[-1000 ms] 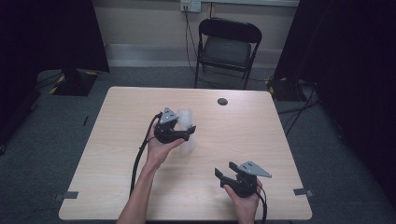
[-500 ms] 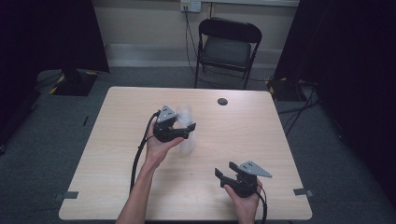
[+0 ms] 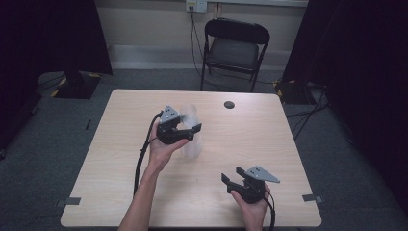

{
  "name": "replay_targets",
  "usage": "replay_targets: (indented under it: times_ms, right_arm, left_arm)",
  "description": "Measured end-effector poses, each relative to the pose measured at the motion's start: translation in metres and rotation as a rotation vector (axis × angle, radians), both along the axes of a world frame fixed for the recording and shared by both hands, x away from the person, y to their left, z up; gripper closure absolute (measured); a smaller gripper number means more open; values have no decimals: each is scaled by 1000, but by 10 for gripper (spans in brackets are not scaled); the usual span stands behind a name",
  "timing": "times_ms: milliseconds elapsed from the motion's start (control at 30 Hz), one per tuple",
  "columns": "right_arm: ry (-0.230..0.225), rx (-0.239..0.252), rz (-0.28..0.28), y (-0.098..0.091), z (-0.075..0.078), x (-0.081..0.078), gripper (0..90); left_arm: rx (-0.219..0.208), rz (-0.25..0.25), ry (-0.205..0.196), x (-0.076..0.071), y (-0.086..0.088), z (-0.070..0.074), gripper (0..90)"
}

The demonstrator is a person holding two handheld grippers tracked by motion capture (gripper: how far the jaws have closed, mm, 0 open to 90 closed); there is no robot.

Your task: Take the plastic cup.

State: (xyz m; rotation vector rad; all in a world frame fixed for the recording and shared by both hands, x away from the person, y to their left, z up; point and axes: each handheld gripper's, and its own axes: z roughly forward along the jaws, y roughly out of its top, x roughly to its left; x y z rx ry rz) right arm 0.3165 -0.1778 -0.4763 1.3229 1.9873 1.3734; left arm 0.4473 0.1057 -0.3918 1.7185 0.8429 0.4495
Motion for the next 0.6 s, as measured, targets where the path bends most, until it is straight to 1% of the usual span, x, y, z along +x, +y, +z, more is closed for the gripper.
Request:
replay_targets:
  times_ms: [67,133,200,233,333,367,500,567,600]
  right_arm:
    - [-6,-4,2,0,0,0,326]
    - [-3,-2,-1,-1,0,0,326]
    - [-2,-1,-1,-1,0,0,326]
    - [-2,0,-1,-1,0,0,326]
    - [-1,0,0,-1,0,0,326]
    - [-1,-1,2,-1,0,0,326]
    - [-1,-9,9,1,1,1,326]
    - [3,-11,11,2,1,1,326]
    - [3,-11,11,2,1,1,326]
  left_arm:
    - [-15,-4,5,0,1,2,314]
    - [-24,4,-1,0,1,4,314]
    - [-14,-3,1,0,0,5,314]
    - [6,7,-4,-1,-1,5,314]
    - [-2,4,-6,-1,0,7,314]
    - [-13,3,0,-1,0,9,315]
    - [-4,6,1,0,-1,14,316]
    - [-15,2,0,1,1,17,316]
    - [-22,8,-3,0,1,18,316]
